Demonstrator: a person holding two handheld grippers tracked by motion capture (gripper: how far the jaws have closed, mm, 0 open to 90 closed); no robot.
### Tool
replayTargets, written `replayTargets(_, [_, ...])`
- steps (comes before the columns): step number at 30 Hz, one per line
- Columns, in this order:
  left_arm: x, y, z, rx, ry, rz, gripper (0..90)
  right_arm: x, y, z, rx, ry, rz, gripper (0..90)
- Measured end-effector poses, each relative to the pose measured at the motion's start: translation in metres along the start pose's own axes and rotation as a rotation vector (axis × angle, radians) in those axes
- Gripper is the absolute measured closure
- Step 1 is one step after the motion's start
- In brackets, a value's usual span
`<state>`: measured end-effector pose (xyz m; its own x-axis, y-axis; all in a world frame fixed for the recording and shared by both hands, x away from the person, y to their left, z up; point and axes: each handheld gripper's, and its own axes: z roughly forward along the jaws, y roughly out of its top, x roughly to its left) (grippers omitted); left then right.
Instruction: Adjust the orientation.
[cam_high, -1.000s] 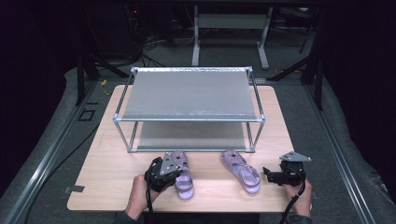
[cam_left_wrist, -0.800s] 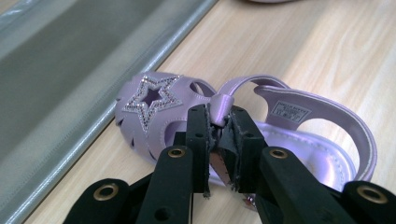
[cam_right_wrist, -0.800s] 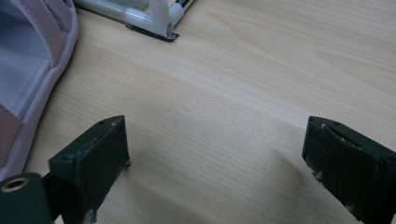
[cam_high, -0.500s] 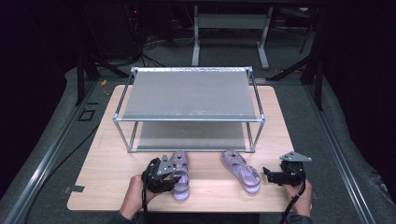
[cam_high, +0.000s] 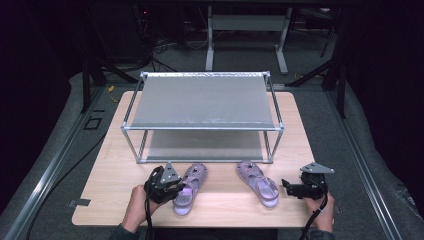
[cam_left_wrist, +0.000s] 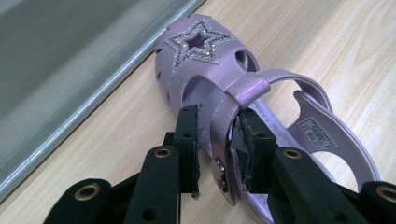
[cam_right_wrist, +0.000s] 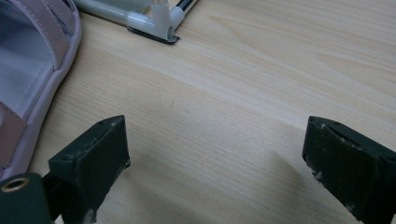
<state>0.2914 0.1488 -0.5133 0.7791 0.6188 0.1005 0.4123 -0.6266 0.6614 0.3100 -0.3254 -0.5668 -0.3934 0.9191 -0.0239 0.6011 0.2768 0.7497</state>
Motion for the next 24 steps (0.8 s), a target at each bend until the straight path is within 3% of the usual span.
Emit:
replayTargets(2, [0.001,-0.002,-0.001,-0.015,-0.008,-0.026,67.3,0.000,0.000,0.000,-0.001,-0.001,0.003,6.5])
replayTargets(5, [0.000,-0.005,-0.007,-0.026,0.009,-0.058,53.1,0.000,0.000,0.000,-0.003,-0.001,0.004,6.5])
replayTargets(11, [0.001,-0.016,-0.028,-0.119,0.057,-0.162,31.7,0.000,0.000,-0.001,0.001,-0.003,0.006,6.5])
replayTargets(14, [-0.005,-0.020,-0.033,-0.169,0.095,-0.215,22.2,-0.001,0.000,-0.001,0.000,-0.004,0.009,6.5])
replayTargets(19, [-0.020,-0.026,-0.028,-0.209,0.147,-0.295,7.9,-0.001,0.000,-0.002,0.001,-0.003,0.010,6.4])
replayTargets(24, [-0.035,-0.027,-0.017,-0.230,0.135,-0.318,0.0,-0.001,0.000,-0.002,0.004,-0.004,0.007,6.5])
